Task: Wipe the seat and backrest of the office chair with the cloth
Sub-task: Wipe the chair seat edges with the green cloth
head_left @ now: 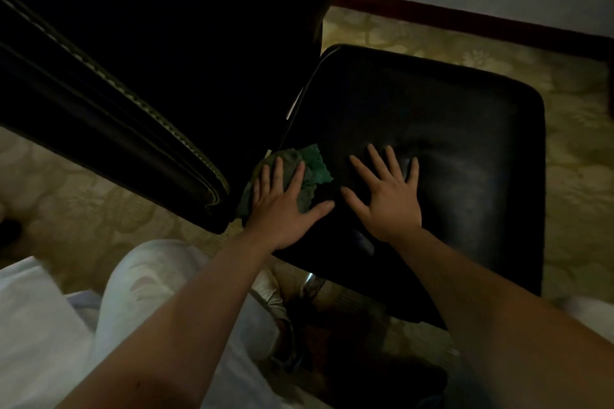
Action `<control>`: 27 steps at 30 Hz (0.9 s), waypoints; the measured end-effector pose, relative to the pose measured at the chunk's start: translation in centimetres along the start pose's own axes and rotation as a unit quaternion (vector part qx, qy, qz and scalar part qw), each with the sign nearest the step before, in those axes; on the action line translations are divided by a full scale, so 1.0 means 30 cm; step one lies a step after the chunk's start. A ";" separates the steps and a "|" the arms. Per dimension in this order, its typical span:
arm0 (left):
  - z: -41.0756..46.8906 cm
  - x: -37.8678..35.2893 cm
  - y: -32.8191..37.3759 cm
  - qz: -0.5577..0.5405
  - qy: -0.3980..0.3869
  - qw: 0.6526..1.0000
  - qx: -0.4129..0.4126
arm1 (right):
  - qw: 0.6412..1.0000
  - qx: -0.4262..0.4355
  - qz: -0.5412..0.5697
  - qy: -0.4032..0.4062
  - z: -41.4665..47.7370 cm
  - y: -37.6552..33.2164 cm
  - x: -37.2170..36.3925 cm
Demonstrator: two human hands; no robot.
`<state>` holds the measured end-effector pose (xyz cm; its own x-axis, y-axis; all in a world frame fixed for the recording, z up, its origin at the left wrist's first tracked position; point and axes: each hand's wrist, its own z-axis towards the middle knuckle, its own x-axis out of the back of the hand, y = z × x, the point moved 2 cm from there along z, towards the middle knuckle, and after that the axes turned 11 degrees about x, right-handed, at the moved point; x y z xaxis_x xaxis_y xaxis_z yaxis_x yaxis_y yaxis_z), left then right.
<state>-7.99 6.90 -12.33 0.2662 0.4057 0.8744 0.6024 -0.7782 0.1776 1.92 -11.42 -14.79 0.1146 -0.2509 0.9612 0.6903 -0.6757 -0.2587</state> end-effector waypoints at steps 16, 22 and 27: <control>-0.008 0.011 -0.011 -0.049 -0.012 0.999 -0.021 | 1.000 0.003 -0.014 0.013 -0.002 -0.002 -0.008; -0.010 -0.002 -0.003 -0.031 -0.008 0.999 -0.022 | 1.000 0.007 -0.016 0.012 -0.005 0.002 0.000; -0.022 -0.007 0.009 -0.014 0.019 1.000 -0.012 | 1.000 0.017 -0.002 0.023 -0.007 0.018 -0.011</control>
<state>-8.37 6.29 -12.18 0.2202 0.4092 0.8855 0.5914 -0.7779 0.2124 2.11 -11.85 -15.27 0.0799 -0.2801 0.9566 0.7139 -0.6537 -0.2510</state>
